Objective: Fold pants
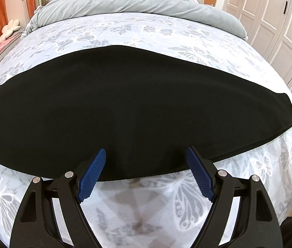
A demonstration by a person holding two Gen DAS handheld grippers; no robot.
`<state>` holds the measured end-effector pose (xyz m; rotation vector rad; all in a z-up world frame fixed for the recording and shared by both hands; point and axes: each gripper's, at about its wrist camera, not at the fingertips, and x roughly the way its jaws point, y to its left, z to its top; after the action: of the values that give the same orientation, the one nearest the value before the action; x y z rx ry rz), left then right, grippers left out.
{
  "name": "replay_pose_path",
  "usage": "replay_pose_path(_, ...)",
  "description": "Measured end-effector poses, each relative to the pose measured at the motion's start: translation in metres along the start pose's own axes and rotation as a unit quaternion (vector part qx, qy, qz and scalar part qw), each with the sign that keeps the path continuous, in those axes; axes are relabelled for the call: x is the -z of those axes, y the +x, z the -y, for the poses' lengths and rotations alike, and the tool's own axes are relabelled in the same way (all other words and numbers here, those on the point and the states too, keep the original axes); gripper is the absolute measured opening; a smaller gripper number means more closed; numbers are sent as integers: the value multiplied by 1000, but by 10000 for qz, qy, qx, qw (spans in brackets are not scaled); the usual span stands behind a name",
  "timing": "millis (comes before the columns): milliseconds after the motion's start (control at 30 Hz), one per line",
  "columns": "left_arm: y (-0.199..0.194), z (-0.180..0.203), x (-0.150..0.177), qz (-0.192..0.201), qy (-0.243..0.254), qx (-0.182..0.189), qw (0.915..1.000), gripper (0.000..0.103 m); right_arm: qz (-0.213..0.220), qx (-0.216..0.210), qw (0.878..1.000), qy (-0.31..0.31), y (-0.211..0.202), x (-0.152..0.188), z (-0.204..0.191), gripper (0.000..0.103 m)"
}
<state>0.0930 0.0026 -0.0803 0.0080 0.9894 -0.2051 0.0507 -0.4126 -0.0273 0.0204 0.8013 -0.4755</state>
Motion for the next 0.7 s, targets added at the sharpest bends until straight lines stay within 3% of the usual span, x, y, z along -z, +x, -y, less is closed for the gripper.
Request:
replay_pose_path(100, -1, 0, 0, 18, -8, -7, 10000, 78, -38, 9, 10000, -11, 3, 3, 0, 56)
replay_pose_path(200, -2, 3, -1, 44, -9, -49, 10000, 78, -103, -37, 9999, -16, 10, 5, 0, 65)
replay_pose_path(300, -6, 0, -3, 118, -63, -152, 9998, 84, -290, -316, 9990, 116, 24, 6, 10, 67)
replay_pose_path(400, -15, -9, -6, 292, -198, -269, 9990, 88, -526, -470, 9933, 916, 46, 7, 57, 67)
replay_pose_path(467, -24, -17, -8, 440, -289, -340, 9980, 89, -589, -437, 9800, 1850, 61, 16, 108, 67)
replay_pose_path(533, -30, -26, -8, 514, -421, -349, 9972, 91, -450, -555, 9687, 2375, 68, 22, 139, 67)
replay_pose_path(600, -31, -33, -6, 509, -518, -358, 9967, 91, -243, -845, 9638, 2518, 78, 18, 157, 68)
replay_pose_path(700, -27, -38, -3, 458, -541, -467, 9964, 91, -194, -1035, 9716, 2121, 101, -1, 150, 70)
